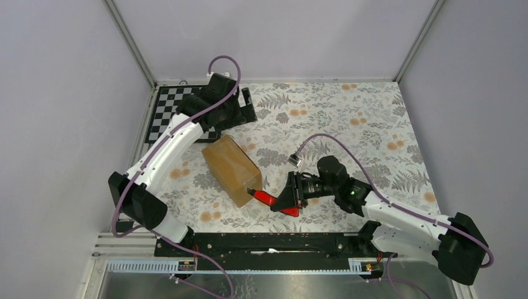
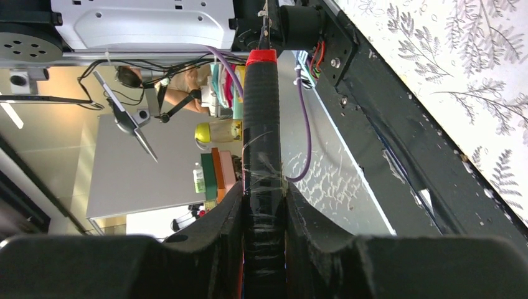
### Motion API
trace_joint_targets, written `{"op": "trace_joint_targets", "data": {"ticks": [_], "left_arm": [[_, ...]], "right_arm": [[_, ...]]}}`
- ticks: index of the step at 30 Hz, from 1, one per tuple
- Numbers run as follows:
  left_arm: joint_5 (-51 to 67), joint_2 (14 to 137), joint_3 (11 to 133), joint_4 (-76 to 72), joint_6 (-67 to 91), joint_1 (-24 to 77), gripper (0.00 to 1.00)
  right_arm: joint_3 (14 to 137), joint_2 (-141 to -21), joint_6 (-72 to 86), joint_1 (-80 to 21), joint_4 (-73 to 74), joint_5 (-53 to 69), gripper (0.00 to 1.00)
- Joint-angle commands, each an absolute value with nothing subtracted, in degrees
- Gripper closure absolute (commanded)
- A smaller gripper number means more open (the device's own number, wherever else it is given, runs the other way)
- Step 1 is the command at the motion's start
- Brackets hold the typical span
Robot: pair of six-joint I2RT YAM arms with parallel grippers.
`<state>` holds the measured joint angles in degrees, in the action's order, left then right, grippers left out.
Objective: Unpack the express box
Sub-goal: Adjust the knife, then cut the express box at the center of the board.
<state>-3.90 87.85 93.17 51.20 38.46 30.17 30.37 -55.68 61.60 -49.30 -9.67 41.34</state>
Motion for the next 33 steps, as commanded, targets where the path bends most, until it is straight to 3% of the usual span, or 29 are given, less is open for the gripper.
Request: {"op": "trace_joint_targets", "data": {"ticks": [1,11,20,33], "left_arm": [[-10.3,85.2,92.9,51.0,40.3,24.3,0.01],[-10.0,91.0,89.2,46.2,35.5,15.8,0.01],[-8.9,92.5,87.2,43.0,35.4,14.9,0.03],[-7.7,92.4,84.5,41.2,34.9,14.9,0.05]], "right_arm": [[28.8,-58.8,65.9,-50.9,-25.6,42.0,1.0],[28.2,-64.0,68.5,-52.1,-32.4,42.8,1.0],[24.6,-68.5,75.7,-52.2,-43.4,45.0,1.0],[24.8,-69.9,76.5,-52.1,-44.6,45.0,1.0]]}}
